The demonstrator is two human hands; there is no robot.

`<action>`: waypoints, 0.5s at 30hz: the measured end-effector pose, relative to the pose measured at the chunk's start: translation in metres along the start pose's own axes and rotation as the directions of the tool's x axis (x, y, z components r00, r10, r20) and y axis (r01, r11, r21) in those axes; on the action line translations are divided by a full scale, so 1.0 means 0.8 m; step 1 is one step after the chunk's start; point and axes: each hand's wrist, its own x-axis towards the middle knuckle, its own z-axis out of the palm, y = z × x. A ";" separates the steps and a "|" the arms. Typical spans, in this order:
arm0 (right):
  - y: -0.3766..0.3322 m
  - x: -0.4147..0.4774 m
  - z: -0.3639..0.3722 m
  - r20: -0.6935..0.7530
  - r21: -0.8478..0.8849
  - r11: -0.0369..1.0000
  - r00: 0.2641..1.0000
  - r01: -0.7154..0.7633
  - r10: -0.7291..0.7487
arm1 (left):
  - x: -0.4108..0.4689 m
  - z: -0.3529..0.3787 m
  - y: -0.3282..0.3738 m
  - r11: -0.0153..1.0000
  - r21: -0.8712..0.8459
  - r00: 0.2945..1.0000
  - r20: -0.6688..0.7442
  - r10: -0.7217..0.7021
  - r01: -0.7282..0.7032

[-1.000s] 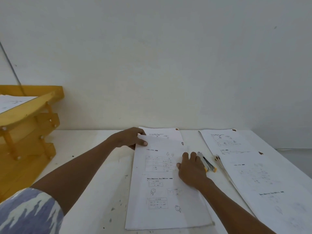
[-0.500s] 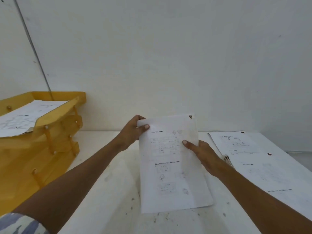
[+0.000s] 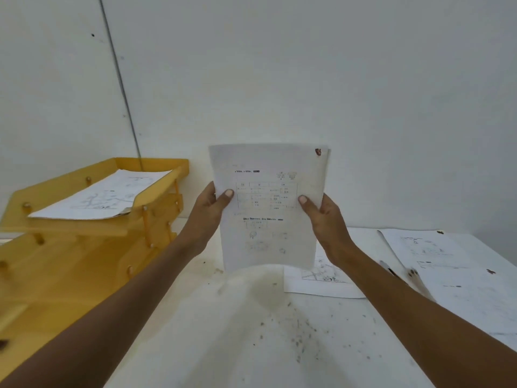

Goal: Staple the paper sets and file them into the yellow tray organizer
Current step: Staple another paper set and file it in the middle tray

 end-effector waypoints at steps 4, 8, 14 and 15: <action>0.039 -0.023 0.022 0.052 -0.137 0.988 0.996 -0.069 0.077 | -0.033 -0.008 -0.046 0.992 0.058 0.990 -0.093 -0.107 0.112; 0.046 -0.032 0.038 0.029 -0.150 0.987 0.998 -0.059 0.064 | -0.047 -0.010 -0.059 0.990 0.059 0.986 -0.114 -0.124 0.131; 0.052 -0.031 0.039 0.015 -0.172 0.979 0.993 -0.111 0.115 | -0.052 -0.006 -0.067 0.982 0.099 0.982 -0.111 -0.151 0.162; 0.054 -0.030 0.038 0.001 -0.173 0.979 0.994 -0.111 0.113 | -0.052 -0.007 -0.070 0.980 0.102 0.980 -0.113 -0.161 0.173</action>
